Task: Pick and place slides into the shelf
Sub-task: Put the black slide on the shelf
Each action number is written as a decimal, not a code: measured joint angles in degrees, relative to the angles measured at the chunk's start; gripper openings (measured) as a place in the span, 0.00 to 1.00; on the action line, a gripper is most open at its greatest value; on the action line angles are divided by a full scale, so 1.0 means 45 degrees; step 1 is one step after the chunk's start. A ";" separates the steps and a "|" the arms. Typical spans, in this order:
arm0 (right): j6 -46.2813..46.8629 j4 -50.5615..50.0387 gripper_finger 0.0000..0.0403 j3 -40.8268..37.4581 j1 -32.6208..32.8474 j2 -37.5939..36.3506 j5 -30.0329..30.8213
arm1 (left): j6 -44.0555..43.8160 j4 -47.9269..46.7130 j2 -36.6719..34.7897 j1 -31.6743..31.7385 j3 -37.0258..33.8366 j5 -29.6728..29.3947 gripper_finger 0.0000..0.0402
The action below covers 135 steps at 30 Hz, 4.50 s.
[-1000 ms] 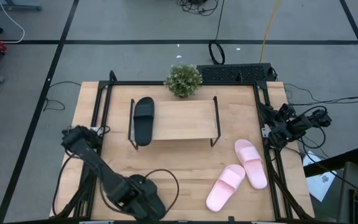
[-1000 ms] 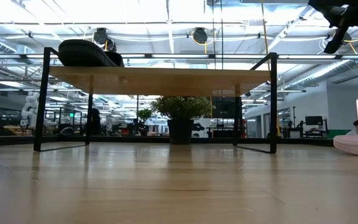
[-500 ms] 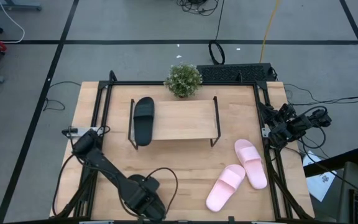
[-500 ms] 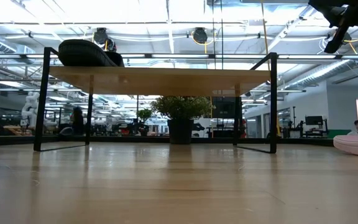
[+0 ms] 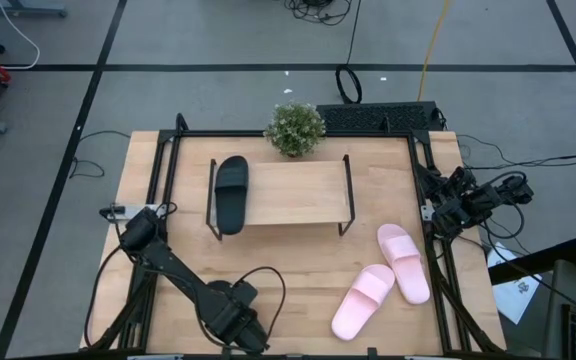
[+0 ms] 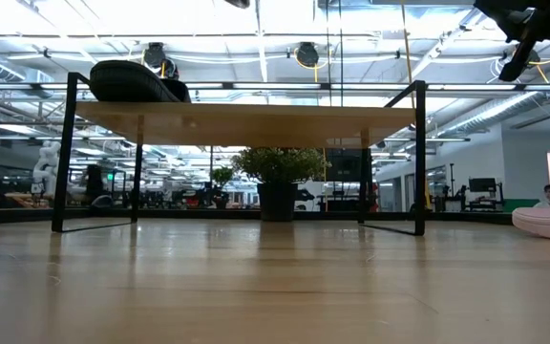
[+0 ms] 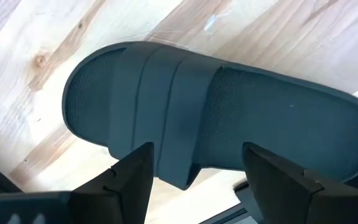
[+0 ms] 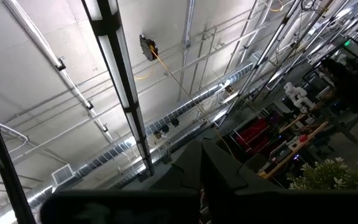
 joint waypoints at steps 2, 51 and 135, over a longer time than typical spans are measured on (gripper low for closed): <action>-0.0019 0.0025 0.00 0.0002 0.0002 0.0004 0.0001 | -0.0007 0.0003 0.0136 -0.0013 0.0007 0.0037 0.59; -0.0307 0.0337 0.00 0.0000 -0.0002 0.0005 0.0645 | 0.6367 -0.2399 0.0343 0.0902 0.6371 -0.4994 0.00; -0.0641 -0.0291 0.00 0.0004 -0.0003 0.0005 0.2007 | 1.4241 -0.2267 -0.2863 0.7108 -0.0107 -1.1996 0.00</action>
